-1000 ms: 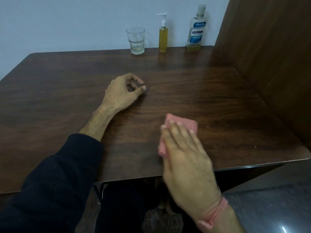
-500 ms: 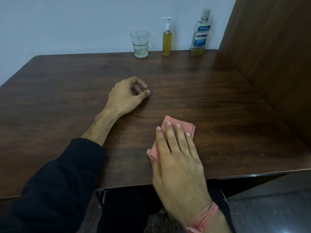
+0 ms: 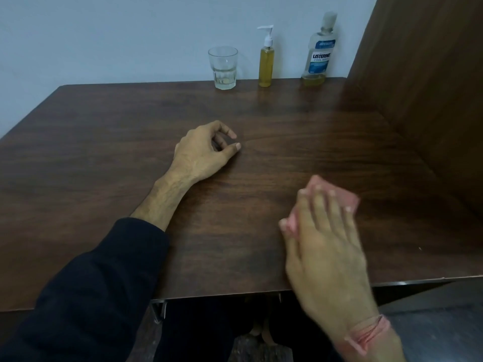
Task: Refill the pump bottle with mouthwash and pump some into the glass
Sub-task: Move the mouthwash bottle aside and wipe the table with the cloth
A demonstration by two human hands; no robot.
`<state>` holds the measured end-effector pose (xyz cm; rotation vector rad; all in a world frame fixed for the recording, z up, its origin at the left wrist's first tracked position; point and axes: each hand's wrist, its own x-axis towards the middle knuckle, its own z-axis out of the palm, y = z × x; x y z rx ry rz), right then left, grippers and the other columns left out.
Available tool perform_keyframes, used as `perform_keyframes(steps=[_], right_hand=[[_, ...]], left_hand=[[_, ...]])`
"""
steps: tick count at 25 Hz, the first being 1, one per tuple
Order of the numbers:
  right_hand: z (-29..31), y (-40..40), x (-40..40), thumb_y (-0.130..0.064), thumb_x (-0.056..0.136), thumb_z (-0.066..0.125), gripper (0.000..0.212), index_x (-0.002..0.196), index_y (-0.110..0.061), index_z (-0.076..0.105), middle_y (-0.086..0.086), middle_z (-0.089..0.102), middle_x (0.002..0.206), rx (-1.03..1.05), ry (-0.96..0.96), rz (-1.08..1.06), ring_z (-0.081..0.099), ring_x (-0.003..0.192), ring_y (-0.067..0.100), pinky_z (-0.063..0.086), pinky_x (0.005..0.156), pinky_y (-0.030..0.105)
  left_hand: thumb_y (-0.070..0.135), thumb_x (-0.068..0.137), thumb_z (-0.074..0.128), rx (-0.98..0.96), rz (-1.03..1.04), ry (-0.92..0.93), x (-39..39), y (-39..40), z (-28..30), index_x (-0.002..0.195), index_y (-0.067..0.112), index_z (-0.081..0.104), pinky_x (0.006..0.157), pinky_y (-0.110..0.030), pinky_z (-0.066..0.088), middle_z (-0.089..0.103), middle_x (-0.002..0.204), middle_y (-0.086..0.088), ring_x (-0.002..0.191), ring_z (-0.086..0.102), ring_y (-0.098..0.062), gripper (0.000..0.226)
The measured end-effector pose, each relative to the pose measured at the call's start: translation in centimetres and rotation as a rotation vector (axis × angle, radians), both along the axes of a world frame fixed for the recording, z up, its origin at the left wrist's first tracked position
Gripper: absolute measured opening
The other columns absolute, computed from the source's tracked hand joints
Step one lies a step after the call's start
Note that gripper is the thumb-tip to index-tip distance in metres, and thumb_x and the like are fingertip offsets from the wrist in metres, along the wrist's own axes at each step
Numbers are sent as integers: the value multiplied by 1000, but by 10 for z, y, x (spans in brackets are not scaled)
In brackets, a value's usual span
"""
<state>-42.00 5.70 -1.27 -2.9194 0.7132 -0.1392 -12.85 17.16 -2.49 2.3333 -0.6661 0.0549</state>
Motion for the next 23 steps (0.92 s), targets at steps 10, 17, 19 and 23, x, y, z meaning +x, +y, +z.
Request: perform_keyframes(steps=[10, 17, 19, 23], right_hand=[[-3, -14, -28, -41, 109, 46, 54, 158, -22, 56, -1, 44, 168, 10, -206, 136, 40, 158, 17, 35, 130, 47], [7, -25, 0, -52, 108, 13, 72, 175, -25, 1, 10, -3, 183, 9, 108, -76, -6, 169, 28, 1, 136, 51], [2, 9, 10, -52, 109, 10, 72, 174, -25, -3, 8, -11, 182, 0, 60, 121, -14, 168, 28, -1, 136, 53], [-9, 48, 9, -51, 103, 33, 75, 171, -21, 32, 8, 20, 180, 20, -48, 313, 12, 169, 24, 23, 133, 55]], left_hand=[[63, 97, 82, 23, -15, -8, 0, -1, -1, 106, 46, 72, 81, -33, 53, 76, 90, 34, 80, 69, 5, 22], [66, 96, 78, 39, -11, -41, 0, -4, -2, 104, 49, 70, 71, -27, 43, 71, 90, 44, 78, 64, 11, 20], [66, 95, 77, 43, 0, -46, 0, -5, -2, 103, 50, 70, 68, -24, 40, 71, 90, 44, 75, 64, 13, 20], [65, 96, 80, 38, -16, -25, 3, -4, -3, 104, 49, 69, 68, -24, 41, 70, 92, 46, 79, 64, 19, 21]])
